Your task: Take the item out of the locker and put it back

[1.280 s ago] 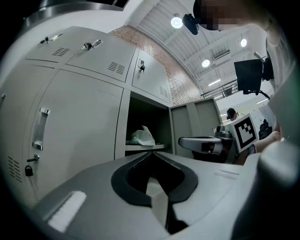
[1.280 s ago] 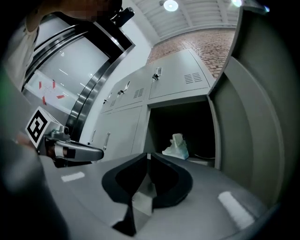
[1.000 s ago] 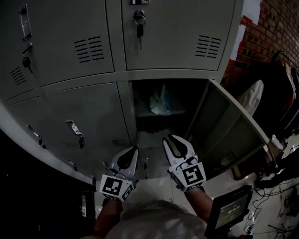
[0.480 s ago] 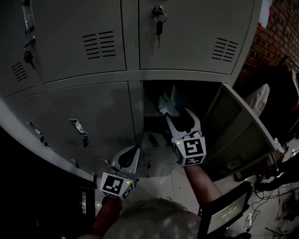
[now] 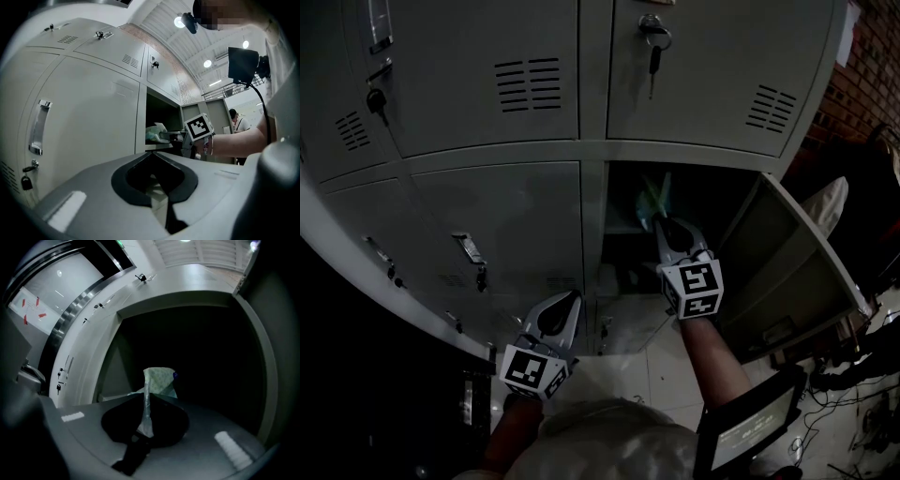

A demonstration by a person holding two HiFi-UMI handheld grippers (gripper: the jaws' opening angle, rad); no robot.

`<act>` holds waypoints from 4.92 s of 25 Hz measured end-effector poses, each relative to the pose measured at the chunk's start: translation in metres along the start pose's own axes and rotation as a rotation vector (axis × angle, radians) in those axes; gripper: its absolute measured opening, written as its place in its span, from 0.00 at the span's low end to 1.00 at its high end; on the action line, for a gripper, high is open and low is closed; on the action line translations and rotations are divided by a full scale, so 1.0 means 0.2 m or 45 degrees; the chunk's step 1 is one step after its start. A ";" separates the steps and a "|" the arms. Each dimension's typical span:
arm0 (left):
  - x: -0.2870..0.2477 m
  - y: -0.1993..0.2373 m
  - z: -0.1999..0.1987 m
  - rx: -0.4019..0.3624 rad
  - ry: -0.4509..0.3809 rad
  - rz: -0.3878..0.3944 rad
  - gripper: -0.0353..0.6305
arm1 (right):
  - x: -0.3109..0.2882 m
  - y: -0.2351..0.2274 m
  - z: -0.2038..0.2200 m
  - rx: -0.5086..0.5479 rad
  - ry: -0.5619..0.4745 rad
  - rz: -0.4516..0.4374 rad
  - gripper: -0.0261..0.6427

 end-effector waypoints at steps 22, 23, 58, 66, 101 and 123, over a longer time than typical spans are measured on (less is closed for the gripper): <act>0.25 -0.09 0.04 0.011 0.029 0.091 0.06 | 0.73 0.45 -0.05 -0.038 -0.135 0.017 0.05; 0.27 -0.11 0.04 0.006 0.026 0.091 0.06 | 0.76 0.46 -0.05 -0.038 -0.137 0.014 0.05; 0.62 -0.50 -0.05 0.025 -0.026 -0.002 0.06 | 1.22 0.70 -0.12 -0.041 -0.163 -0.128 0.05; 0.63 -0.36 -0.04 0.033 -0.028 0.021 0.06 | 1.10 0.70 -0.13 -0.036 -0.164 -0.063 0.05; 0.02 0.07 0.01 0.020 0.019 -0.075 0.06 | -0.03 -0.04 0.04 0.060 -0.068 0.086 0.27; 0.65 -0.16 0.03 0.067 0.041 0.026 0.06 | 0.98 0.70 0.07 -0.035 0.010 0.085 0.04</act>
Point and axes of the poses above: the fingertips, and each gripper's own axes: x backward along the fingers, y to its left, z out of its underside, the point moved 2 cm from there along x, backward along the fingers, and after that the axes turned 2 degrees about -z, right-handed, at the moved point
